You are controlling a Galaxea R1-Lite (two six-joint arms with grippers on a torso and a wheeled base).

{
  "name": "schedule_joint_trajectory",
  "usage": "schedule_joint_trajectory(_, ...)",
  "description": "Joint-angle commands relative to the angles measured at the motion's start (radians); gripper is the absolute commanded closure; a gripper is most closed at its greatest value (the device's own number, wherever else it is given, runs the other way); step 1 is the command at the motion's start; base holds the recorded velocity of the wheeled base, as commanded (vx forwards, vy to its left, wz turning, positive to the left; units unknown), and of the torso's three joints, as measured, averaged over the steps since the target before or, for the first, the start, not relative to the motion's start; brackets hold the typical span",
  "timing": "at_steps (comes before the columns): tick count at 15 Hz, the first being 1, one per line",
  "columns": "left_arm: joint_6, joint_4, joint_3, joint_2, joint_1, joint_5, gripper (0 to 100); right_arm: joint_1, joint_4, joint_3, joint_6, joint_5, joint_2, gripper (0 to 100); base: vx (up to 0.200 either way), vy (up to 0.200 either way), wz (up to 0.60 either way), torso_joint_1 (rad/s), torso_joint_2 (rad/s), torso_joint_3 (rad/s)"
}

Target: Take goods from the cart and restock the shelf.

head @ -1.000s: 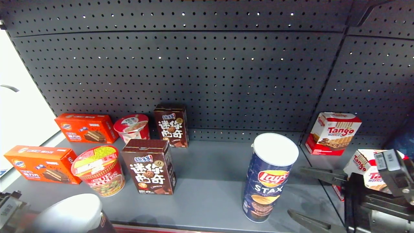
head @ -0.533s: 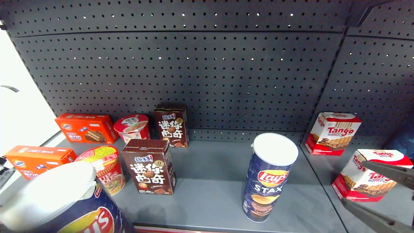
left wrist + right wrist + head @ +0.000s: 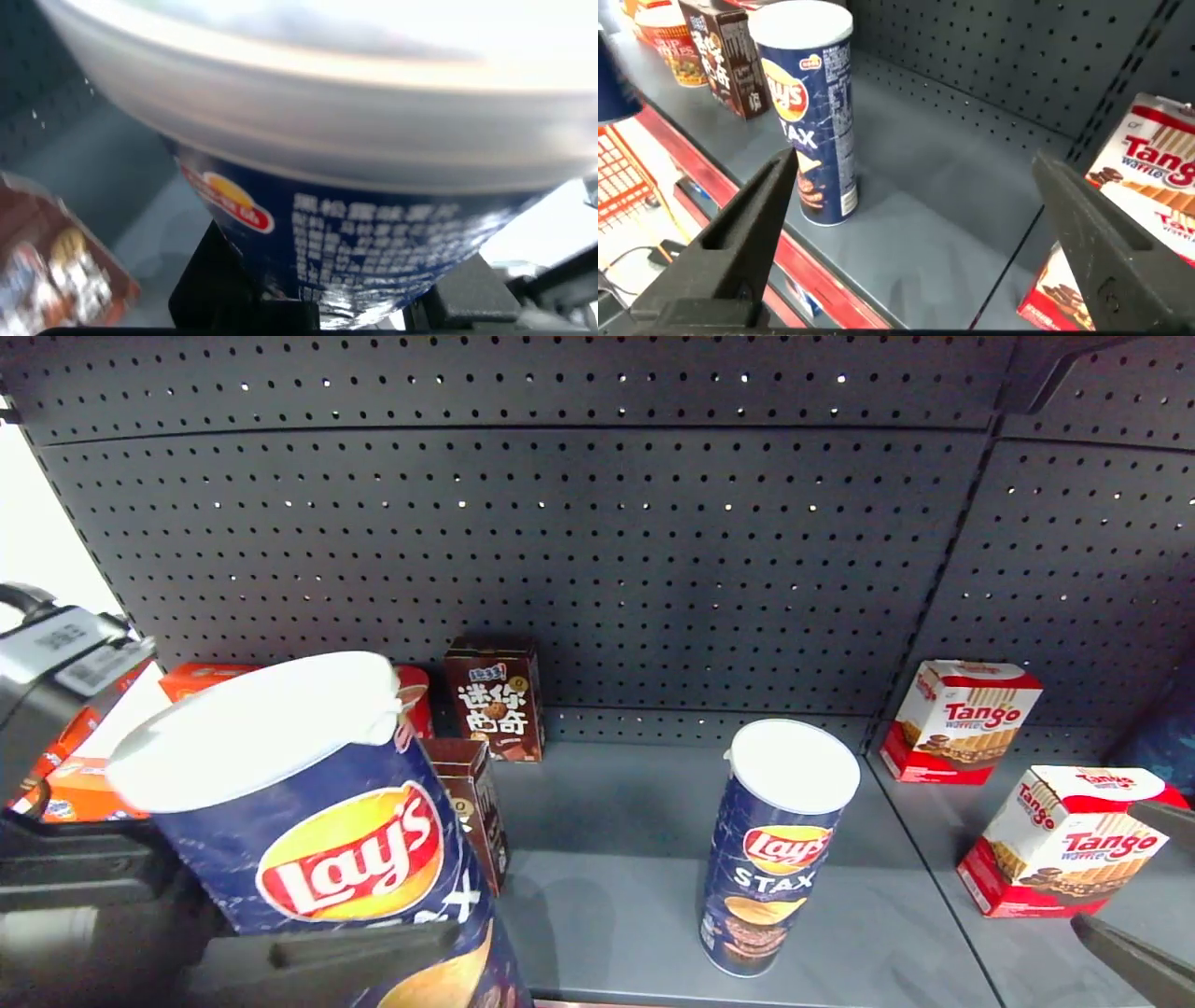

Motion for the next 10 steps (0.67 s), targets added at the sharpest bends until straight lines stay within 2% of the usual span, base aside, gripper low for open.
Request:
schedule_joint_trajectory(1,0.026,-0.004,-0.105,0.155,-0.006,0.000,100,0.001,0.000,0.020,0.000,0.001,0.000,0,0.000,0.000,0.00,0.000,0.00,0.000)
schedule_joint_trajectory(3,0.055,0.001,-0.185,0.233,-0.006,0.002,100,0.001,-0.003,0.043,0.004,0.003,-0.003,0,0.000,0.000,0.00,0.000,0.00,0.000)
schedule_joint_trajectory(7,0.054,-0.001,-0.316,0.350,-0.032,0.031,100,0.001,-0.003,0.049,0.005,0.003,-0.009,0,0.000,0.000,0.00,0.000,0.00,0.000)
schedule_joint_trajectory(9,0.057,-0.004,-0.362,0.402,-0.063,0.105,100,0.004,-0.003,0.049,0.011,0.003,-0.007,0,0.000,0.000,0.00,0.000,0.00,0.000)
schedule_joint_trajectory(10,0.057,-0.004,-0.362,0.402,-0.063,0.105,100,0.004,-0.003,0.049,0.011,0.003,-0.007,0,0.000,0.000,0.00,0.000,0.00,0.000)
